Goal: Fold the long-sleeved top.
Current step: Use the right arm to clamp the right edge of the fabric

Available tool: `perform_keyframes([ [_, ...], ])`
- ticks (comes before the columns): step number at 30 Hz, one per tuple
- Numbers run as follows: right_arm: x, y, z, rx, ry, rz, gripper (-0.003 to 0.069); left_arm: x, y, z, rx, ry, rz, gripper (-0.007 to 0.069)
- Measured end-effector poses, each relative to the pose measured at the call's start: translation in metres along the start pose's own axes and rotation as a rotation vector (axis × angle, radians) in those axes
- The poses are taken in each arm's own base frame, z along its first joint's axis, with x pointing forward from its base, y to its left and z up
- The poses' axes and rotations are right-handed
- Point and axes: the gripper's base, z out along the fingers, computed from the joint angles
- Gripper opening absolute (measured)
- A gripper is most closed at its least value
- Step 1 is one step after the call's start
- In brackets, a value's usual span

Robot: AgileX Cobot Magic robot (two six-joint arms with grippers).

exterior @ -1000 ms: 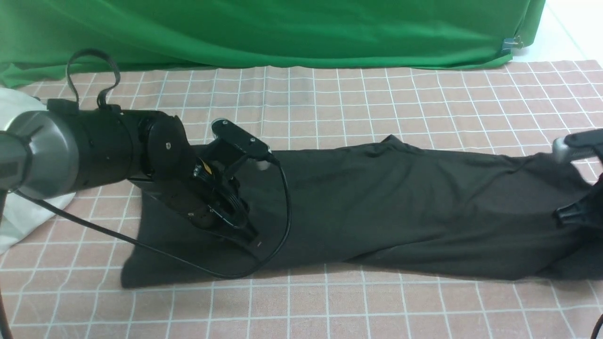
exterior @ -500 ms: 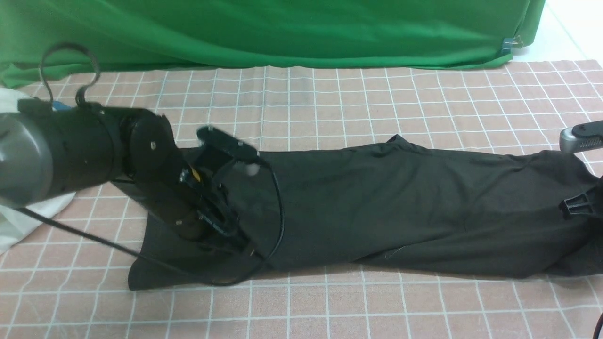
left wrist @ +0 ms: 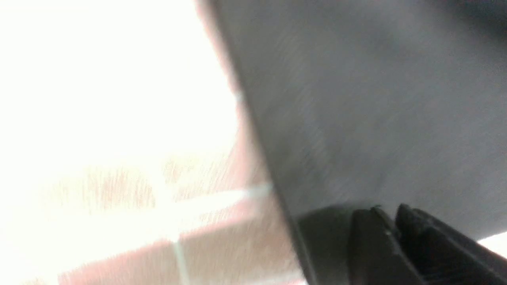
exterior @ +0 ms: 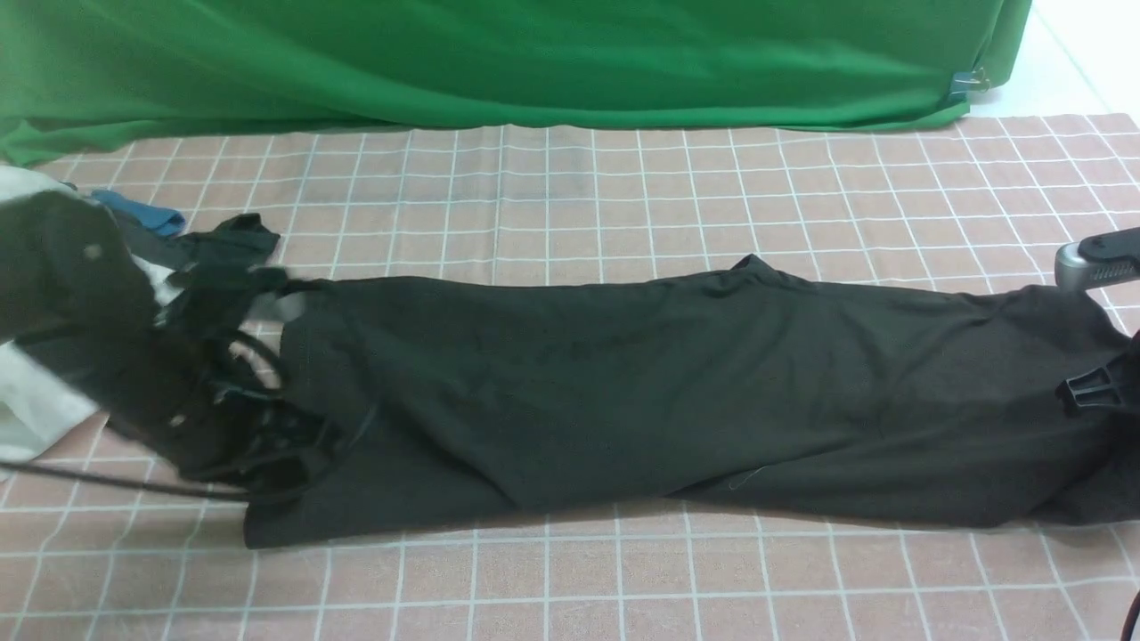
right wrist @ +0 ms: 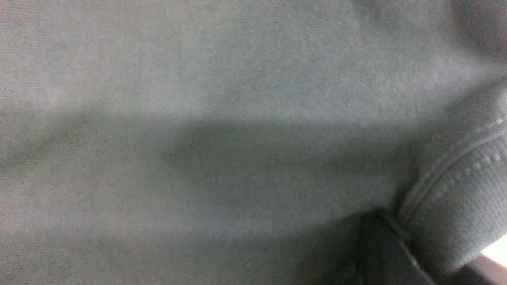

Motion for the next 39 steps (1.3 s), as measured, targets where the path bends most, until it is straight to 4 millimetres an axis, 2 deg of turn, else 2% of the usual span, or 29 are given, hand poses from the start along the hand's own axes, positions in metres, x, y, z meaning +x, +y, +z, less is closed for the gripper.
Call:
perform_keyframes([
  [1, 0.000, 0.000, 0.000, -0.001, -0.002, -0.002, 0.0072, 0.004, 0.002, 0.002, 0.007, 0.011, -0.019, 0.0156],
  [3, -0.001, 0.000, 0.000, -0.001, -0.010, -0.001, 0.0072, 0.010, 0.002, 0.007, 0.018, 0.031, -0.041, 0.0274],
  [4, -0.001, 0.000, 0.000, -0.001, -0.010, -0.001, 0.0072, 0.011, 0.002, 0.007, 0.019, 0.033, -0.042, 0.0284],
  [6, -0.001, 0.000, 0.000, -0.002, -0.011, -0.004, 0.0072, 0.013, 0.002, 0.008, 0.018, 0.046, -0.042, 0.0397],
  [7, -0.001, 0.000, 0.000, -0.002, -0.011, -0.004, 0.0072, 0.013, 0.002, 0.008, 0.017, 0.047, -0.043, 0.0414],
  [10, -0.001, 0.000, 0.000, -0.002, -0.011, -0.007, 0.0072, 0.015, 0.003, 0.003, -0.002, 0.050, -0.047, 0.0531],
  [16, -0.002, 0.000, 0.000, -0.002, -0.020, -0.007, 0.0072, 0.017, 0.003, -0.004, -0.021, 0.022, -0.062, 0.0561],
  [20, -0.002, 0.001, 0.000, -0.006, -0.022, -0.003, 0.0072, 0.020, 0.003, 0.005, -0.002, 0.048, -0.088, 0.0532],
  [23, -0.002, 0.001, 0.000, -0.009, -0.025, 0.000, 0.0072, 0.019, 0.005, 0.015, -0.006, 0.062, -0.096, 0.0462],
  [26, -0.002, 0.001, 0.000, -0.009, -0.025, -0.001, 0.0072, 0.017, 0.006, 0.016, -0.006, 0.045, -0.103, 0.0365],
  [28, -0.002, 0.001, 0.000, -0.011, -0.025, -0.002, 0.0072, 0.017, 0.005, 0.016, 0.000, 0.039, -0.102, 0.0261],
  [29, -0.002, 0.001, 0.000, -0.011, -0.025, -0.002, 0.0072, 0.017, 0.005, 0.016, 0.001, 0.039, -0.099, 0.0240],
  [31, -0.002, 0.001, 0.000, -0.011, -0.025, -0.002, 0.0072, 0.017, 0.004, 0.016, 0.008, 0.035, -0.082, 0.0142],
  [32, -0.002, 0.001, 0.000, -0.011, -0.025, -0.001, 0.0072, 0.016, 0.004, 0.016, 0.011, 0.034, -0.059, 0.0064],
  [35, -0.002, 0.001, 0.000, -0.011, -0.026, -0.014, 0.0072, 0.013, 0.005, 0.008, -0.008, 0.026, -0.023, 0.0034],
  [38, -0.002, 0.001, 0.000, -0.012, -0.019, -0.034, 0.0071, 0.009, 0.005, -0.017, -0.069, 0.007, -0.011, 0.0034],
  [39, -0.002, 0.001, 0.000, -0.012, -0.019, -0.034, 0.0071, 0.009, 0.005, -0.018, -0.074, 0.003, -0.012, 0.0034],
])
